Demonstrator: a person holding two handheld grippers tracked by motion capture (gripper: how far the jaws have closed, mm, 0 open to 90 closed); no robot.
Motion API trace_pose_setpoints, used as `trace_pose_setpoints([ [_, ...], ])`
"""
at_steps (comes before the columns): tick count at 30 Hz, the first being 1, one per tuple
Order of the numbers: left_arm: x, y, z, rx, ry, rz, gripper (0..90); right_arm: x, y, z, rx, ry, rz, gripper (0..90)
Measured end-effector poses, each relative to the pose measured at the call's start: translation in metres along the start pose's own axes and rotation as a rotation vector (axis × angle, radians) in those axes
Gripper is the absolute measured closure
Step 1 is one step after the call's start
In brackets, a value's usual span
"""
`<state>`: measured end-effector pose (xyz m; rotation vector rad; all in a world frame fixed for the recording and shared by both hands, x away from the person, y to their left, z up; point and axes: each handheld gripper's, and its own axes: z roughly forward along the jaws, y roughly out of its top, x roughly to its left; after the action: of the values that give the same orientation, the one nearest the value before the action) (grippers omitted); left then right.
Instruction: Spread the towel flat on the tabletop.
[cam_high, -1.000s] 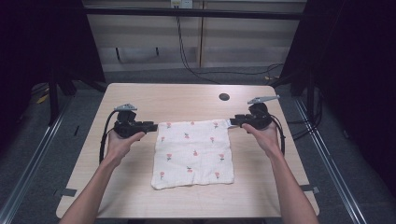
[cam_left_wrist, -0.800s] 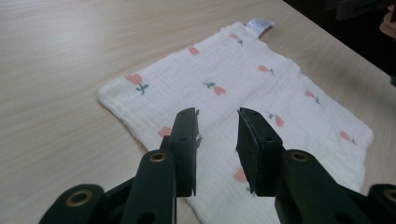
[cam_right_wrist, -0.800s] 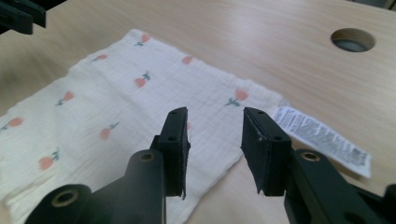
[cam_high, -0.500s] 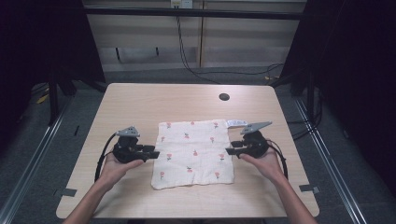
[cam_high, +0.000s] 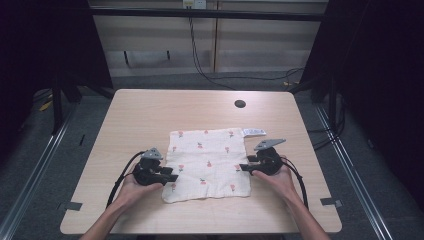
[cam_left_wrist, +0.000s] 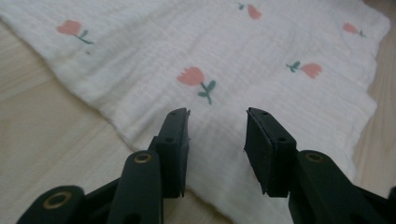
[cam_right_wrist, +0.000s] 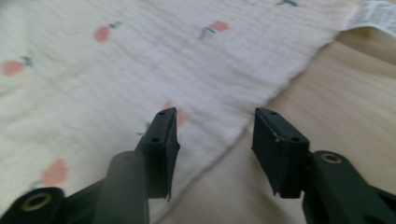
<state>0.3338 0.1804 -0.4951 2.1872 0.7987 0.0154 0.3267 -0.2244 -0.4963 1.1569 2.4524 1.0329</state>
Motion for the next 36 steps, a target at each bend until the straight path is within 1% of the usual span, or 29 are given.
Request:
trace_pose_setpoints([
  [1, 0.003, 0.000, -0.002, -0.011, 0.035, -0.014, 58.8, -0.002, -0.001, 0.002, 0.011, -0.012, -0.006, 58.3],
  [2, 0.005, -0.001, -0.003, -0.013, 0.026, -0.022, 58.8, -0.001, -0.002, 0.003, 0.008, -0.019, -0.009, 58.1],
  [4, 0.006, -0.002, -0.004, -0.024, 0.028, -0.026, 58.8, -0.001, -0.001, 0.005, 0.010, -0.009, -0.006, 58.1],
  [5, 0.005, -0.002, -0.005, -0.024, 0.023, -0.012, 58.8, 0.001, 0.000, 0.005, 0.011, -0.005, -0.017, 64.9],
  [6, 0.005, -0.002, -0.005, -0.024, 0.023, -0.012, 58.8, 0.001, 0.000, 0.005, 0.011, -0.005, -0.017, 64.9],
  [7, 0.003, -0.002, -0.005, -0.020, 0.015, -0.006, 58.8, 0.003, 0.000, 0.005, 0.013, -0.002, -0.022, 70.4],
  [8, 0.002, -0.002, -0.004, -0.016, 0.022, 0.003, 59.5, 0.004, -0.001, 0.005, 0.009, 0.019, -0.025, 81.2],
  [9, 0.000, -0.003, -0.002, -0.011, 0.036, 0.005, 60.1, 0.005, -0.001, 0.005, 0.008, 0.023, -0.029, 84.4],
  [10, -0.002, -0.003, -0.001, -0.007, 0.028, 0.016, 60.1, 0.005, -0.001, 0.005, 0.008, 0.023, -0.029, 84.4],
  [11, -0.005, -0.002, 0.000, 0.004, 0.048, 0.033, 62.3, 0.005, -0.001, 0.004, 0.012, 0.022, -0.024, 86.2],
  [12, -0.006, -0.002, 0.001, 0.004, 0.063, 0.041, 63.3, 0.004, -0.003, 0.003, 0.006, 0.040, -0.010, 87.2],
  [13, -0.005, -0.001, 0.003, 0.019, 0.046, 0.031, 64.2, 0.002, -0.005, -0.002, 0.011, 0.048, 0.006, 88.6],
  [14, -0.005, -0.001, 0.003, 0.019, 0.046, 0.031, 64.4, 0.002, -0.005, -0.002, 0.011, 0.048, 0.006, 88.6],
  [15, -0.004, -0.002, 0.003, 0.019, 0.032, 0.034, 66.1, 0.002, -0.008, -0.007, 0.007, 0.060, 0.021, 89.1],
  [16, -0.004, -0.002, 0.003, 0.019, 0.032, 0.034, 68.0, 0.002, -0.010, -0.009, 0.004, 0.070, 0.023, 89.1],
  [17, -0.004, -0.002, 0.003, 0.022, 0.018, 0.037, 68.2, 0.003, -0.012, -0.011, 0.014, 0.071, 0.018, 89.2],
  [18, -0.005, -0.002, 0.004, 0.023, 0.025, 0.047, 68.2, 0.003, -0.012, -0.011, 0.014, 0.071, 0.018, 89.2],
  [19, -0.007, -0.001, 0.003, 0.036, 0.039, 0.066, 77.1, 0.006, -0.016, -0.014, 0.012, 0.089, 0.019, 89.2],
  [20, -0.009, -0.001, 0.004, 0.045, 0.033, 0.078, 77.1, 0.006, -0.016, -0.014, 0.012, 0.089, 0.019, 89.2],
  [21, -0.009, -0.001, 0.004, 0.051, 0.018, 0.081, 81.6, 0.009, -0.018, -0.016, 0.020, 0.088, 0.011, 89.2],
  [23, -0.013, -0.002, 0.004, 0.062, 0.011, 0.097, 90.0, 0.014, -0.023, -0.021, 0.022, 0.100, 0.003, 89.2],
  [26, -0.013, -0.003, 0.001, 0.075, -0.006, 0.090, 90.0, 0.015, -0.025, -0.025, 0.016, 0.108, 0.017, 89.2],
  [27, -0.013, -0.005, 0.001, 0.069, -0.020, 0.081, 90.0, 0.015, -0.026, -0.026, 0.014, 0.111, 0.020, 89.2],
  [28, -0.013, -0.008, -0.003, 0.079, -0.042, 0.075, 90.0, 0.016, -0.028, -0.028, 0.015, 0.105, 0.030, 89.2],
  [30, -0.014, -0.010, -0.005, 0.078, -0.038, 0.073, 90.0, 0.017, -0.030, -0.028, 0.016, 0.116, 0.033, 89.2],
  [31, -0.016, -0.013, -0.008, 0.087, -0.051, 0.074, 90.0, 0.020, -0.031, -0.029, 0.023, 0.121, 0.024, 89.3],
  [32, -0.016, -0.013, -0.008, 0.087, -0.051, 0.074, 90.0, 0.020, -0.031, -0.029, 0.023, 0.121, 0.024, 89.3],
  [33, -0.021, -0.015, -0.009, 0.092, -0.050, 0.071, 90.0, 0.024, -0.031, -0.030, 0.028, 0.130, 0.014, 89.4],
  [36, -0.027, -0.019, -0.011, 0.101, -0.084, 0.076, 90.0, 0.030, -0.033, -0.033, 0.034, 0.136, -0.002, 89.3],
])
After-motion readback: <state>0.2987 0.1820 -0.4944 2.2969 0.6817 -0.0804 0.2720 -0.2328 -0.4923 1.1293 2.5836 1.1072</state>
